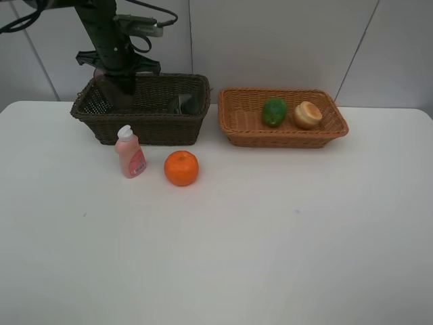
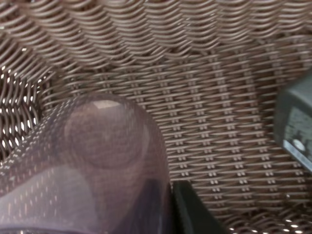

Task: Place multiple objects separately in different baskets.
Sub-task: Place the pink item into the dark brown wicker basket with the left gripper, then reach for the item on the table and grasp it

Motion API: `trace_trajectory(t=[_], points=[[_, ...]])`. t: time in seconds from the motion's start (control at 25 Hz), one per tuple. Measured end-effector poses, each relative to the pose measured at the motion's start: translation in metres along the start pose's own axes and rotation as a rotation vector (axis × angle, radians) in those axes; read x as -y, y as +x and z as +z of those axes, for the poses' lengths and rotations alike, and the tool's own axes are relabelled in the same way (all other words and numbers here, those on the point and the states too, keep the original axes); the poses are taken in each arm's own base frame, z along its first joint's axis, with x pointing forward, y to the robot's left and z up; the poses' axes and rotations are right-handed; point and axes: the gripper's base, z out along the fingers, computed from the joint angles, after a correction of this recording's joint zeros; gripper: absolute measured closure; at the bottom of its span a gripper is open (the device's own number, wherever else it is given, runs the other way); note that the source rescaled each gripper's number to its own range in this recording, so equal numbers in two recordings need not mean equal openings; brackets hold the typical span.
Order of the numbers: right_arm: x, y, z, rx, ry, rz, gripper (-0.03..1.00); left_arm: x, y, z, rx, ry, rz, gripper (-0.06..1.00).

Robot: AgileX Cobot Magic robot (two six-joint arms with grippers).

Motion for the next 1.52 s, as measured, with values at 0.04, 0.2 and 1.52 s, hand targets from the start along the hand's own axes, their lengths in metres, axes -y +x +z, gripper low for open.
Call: trace_trajectory(t=[0.04,0.2,1.52], points=[[0.000,0.000,0.000,0.000,0.000,0.000,0.15,-0.002,0.000,0.001,-0.001,-0.001,-0.004,0.94],[0.000,0.000,0.000,0.000,0.000,0.000,0.15,-0.005,0.000,0.001,-0.002,-0.003,-0.001,0.94],[0.000,0.000,0.000,0.000,0.000,0.000,0.15,0.021,0.003,-0.037,0.004,0.072,0.240,0.02]])
